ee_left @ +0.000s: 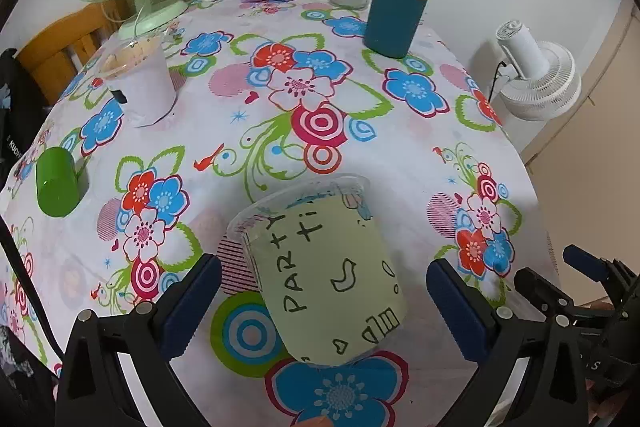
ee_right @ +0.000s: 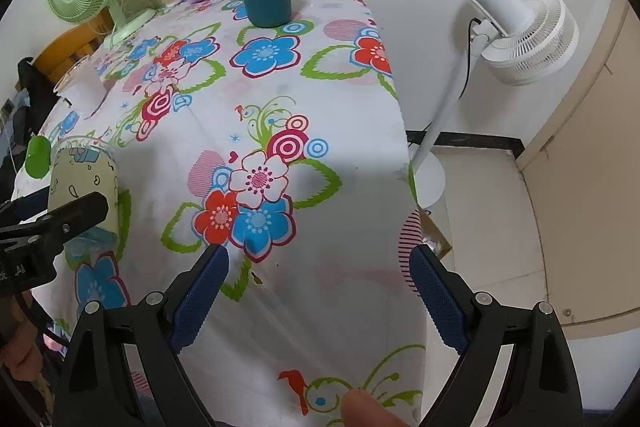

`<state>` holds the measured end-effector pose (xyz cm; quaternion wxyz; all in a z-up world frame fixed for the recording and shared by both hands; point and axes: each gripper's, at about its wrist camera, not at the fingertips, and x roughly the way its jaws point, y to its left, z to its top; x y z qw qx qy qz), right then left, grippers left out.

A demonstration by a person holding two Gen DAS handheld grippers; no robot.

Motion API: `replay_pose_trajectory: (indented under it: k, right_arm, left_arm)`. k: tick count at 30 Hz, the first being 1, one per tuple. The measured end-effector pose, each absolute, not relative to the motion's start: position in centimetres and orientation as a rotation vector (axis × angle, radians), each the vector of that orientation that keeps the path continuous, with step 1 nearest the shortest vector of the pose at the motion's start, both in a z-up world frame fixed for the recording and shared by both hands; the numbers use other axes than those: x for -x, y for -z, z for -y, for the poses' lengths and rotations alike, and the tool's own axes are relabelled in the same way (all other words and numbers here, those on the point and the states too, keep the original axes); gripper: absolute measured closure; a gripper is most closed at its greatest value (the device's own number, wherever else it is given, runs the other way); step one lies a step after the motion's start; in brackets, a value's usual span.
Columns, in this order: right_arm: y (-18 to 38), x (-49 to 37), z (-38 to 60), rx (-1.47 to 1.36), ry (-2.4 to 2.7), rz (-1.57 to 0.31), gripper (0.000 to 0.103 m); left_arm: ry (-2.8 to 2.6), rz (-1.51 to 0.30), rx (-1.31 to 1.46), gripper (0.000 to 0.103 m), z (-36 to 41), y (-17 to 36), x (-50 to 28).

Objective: Flip cup upside down
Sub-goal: 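Grasp the cup with the left gripper while the right gripper releases it, then roll the left tool to turn the held cup rim-down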

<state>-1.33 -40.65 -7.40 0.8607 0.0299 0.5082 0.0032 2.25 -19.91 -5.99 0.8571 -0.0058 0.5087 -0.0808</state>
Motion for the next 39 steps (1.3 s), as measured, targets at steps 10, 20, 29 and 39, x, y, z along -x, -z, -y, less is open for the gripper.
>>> replay_pose_trajectory:
  k: [10,20,29,39]
  right_arm:
    - [7.6,1.0,40.3,-0.074,-0.012,-1.067,0.010]
    - [7.6,0.7,38.7,-0.077,-0.056,-1.057,0.010]
    - [7.8,0.4,36.4,-0.068,-0.119,-1.047,0.010]
    - [8.0,0.3,33.9,-0.041,-0.179,-1.030,0.010]
  left_arm:
    - [0.184,-1.138,0.089,0.034,19.0,7.2,-2.4]
    - [0.192,-1.129,0.021,0.036,18.3,6.4,-2.0]
    - [0.260,-1.207,-0.115,0.036,16.5,5.2,-3.4]
    - [0.363,-1.372,-0.317,0.036,15.7,3.6,-4.7]
